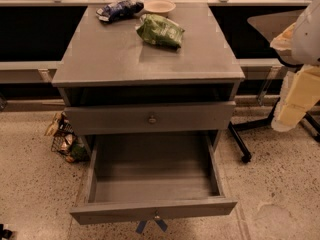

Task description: Place green jalapeno chip bag into middle drawer

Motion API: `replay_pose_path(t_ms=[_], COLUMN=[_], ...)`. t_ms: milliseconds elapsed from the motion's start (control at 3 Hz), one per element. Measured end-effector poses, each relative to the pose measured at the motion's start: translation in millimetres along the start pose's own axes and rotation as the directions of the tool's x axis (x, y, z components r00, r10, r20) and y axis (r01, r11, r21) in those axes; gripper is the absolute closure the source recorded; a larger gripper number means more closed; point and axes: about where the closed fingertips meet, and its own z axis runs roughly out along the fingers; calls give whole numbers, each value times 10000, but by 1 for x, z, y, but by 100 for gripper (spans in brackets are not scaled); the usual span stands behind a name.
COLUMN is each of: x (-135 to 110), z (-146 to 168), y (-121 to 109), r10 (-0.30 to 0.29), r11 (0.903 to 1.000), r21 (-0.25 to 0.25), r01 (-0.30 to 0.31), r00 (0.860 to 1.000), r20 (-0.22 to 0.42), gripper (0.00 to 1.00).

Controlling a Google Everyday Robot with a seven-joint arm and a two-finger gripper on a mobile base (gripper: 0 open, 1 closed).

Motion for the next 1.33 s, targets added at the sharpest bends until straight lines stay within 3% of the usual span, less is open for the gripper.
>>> replay_pose_path(t_ms=[333, 667, 1000, 1333], x=[0, -1, -1, -26], z=[0, 7, 25, 49], y=[0, -14, -70, -164], r10=[1, 1028, 2698, 3055], r11=[10000, 9937, 9522, 9097], r21=[2, 366, 673, 608], r01=[-1, -1057, -2980, -4109], r00=[10000, 9920, 9236, 7611], r20=[2, 732, 2725, 5722], gripper=[0, 0, 0, 0])
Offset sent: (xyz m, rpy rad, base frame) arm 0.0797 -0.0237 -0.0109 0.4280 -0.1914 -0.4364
